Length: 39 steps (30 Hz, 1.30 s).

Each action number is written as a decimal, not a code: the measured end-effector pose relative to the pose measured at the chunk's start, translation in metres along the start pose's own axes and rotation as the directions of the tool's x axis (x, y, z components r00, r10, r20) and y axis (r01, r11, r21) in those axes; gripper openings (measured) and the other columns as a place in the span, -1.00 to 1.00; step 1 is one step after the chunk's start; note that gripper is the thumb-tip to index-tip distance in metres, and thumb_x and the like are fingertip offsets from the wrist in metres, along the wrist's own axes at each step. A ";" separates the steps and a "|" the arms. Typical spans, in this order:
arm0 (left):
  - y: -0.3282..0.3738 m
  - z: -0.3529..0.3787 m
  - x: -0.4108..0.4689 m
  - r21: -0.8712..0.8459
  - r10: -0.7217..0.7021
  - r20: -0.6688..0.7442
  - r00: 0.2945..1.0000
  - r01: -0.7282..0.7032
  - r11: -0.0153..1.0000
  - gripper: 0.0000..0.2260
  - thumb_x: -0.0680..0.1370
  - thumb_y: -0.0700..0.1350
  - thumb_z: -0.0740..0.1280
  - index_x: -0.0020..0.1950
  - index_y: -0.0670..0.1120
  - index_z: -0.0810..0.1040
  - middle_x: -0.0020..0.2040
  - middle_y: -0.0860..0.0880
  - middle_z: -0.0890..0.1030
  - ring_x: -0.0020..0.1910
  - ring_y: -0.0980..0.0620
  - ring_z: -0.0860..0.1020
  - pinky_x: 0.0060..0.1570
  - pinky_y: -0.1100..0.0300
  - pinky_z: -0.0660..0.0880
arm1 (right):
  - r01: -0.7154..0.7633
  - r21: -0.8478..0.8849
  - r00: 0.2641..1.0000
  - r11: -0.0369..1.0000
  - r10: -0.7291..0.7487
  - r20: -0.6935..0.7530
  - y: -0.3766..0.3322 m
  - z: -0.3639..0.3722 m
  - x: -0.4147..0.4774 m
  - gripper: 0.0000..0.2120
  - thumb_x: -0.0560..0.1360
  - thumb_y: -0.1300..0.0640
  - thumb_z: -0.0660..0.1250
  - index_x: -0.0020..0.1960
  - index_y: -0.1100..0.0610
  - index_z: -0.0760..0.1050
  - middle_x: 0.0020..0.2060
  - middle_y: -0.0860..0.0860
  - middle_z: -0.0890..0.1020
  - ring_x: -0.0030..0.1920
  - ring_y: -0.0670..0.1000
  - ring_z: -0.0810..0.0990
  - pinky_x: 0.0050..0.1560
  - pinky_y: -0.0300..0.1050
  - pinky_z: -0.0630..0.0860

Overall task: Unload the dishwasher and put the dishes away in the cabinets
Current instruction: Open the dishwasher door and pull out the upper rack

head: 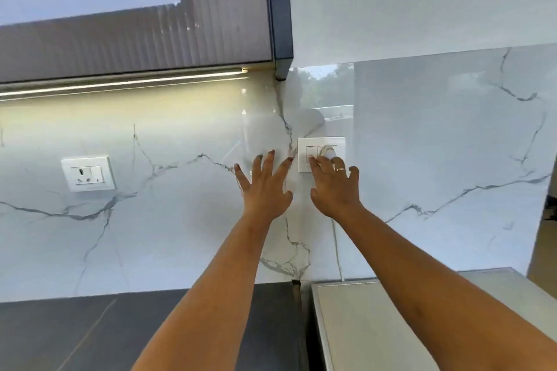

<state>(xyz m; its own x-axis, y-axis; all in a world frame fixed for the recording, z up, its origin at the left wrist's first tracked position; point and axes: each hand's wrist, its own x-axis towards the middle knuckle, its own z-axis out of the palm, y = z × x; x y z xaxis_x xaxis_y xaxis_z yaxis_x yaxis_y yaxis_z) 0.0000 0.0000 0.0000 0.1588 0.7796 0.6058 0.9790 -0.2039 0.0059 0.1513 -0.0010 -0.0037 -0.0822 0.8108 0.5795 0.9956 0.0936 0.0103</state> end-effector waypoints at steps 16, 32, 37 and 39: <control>0.007 0.040 0.024 -0.025 0.001 0.034 0.999 0.000 1.000 -0.29 0.48 0.08 0.27 0.51 0.20 -0.07 0.50 0.00 0.04 0.50 -0.08 -0.06 0.33 -0.32 -0.35 | -0.115 -0.050 0.989 0.992 0.119 0.088 0.003 0.029 0.037 -0.17 0.48 0.12 0.31 0.55 0.01 -0.15 0.46 0.12 0.12 0.46 0.16 0.15 0.26 0.05 0.34; 0.010 0.057 -0.002 -0.056 -0.041 0.124 0.991 0.048 0.997 -0.27 0.50 0.08 0.27 0.51 0.22 -0.13 0.54 -0.01 -0.05 0.53 -0.10 -0.14 0.34 -0.30 -0.35 | -0.089 -0.016 0.994 0.996 0.090 0.059 0.020 0.041 0.016 -0.20 0.52 0.10 0.25 0.54 -0.06 -0.23 0.42 0.12 0.24 0.38 0.18 0.28 0.22 0.06 0.39; 0.019 0.062 -0.053 -0.075 -0.073 0.217 0.974 0.091 0.993 -0.26 0.51 0.11 0.24 0.50 0.23 -0.21 0.55 -0.01 -0.12 0.53 -0.12 -0.19 0.34 -0.30 -0.36 | -0.148 -0.034 0.976 0.988 0.151 0.157 0.035 0.047 -0.028 -0.18 0.51 0.15 0.21 0.53 -0.05 -0.31 0.35 0.11 0.28 0.37 0.19 0.25 0.19 0.07 0.37; 0.030 0.062 -0.080 -0.109 -0.096 0.269 0.958 0.129 0.986 -0.26 0.52 0.10 0.23 0.50 0.23 -0.22 0.55 -0.01 -0.13 0.53 -0.12 -0.20 0.33 -0.29 -0.37 | -0.157 -0.044 0.965 0.987 0.163 0.207 0.040 0.047 -0.050 -0.18 0.51 0.15 0.19 0.53 -0.04 -0.32 0.36 0.10 0.27 0.37 0.19 0.24 0.17 0.06 0.36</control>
<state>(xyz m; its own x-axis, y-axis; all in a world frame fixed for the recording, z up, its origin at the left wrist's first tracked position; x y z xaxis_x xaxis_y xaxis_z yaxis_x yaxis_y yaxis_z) 0.0244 -0.0322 -0.0977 0.0930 0.9261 0.3657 0.9715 -0.1648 0.1703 0.1936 -0.0104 -0.0706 0.0736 0.9170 0.3921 0.9971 -0.0607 -0.0450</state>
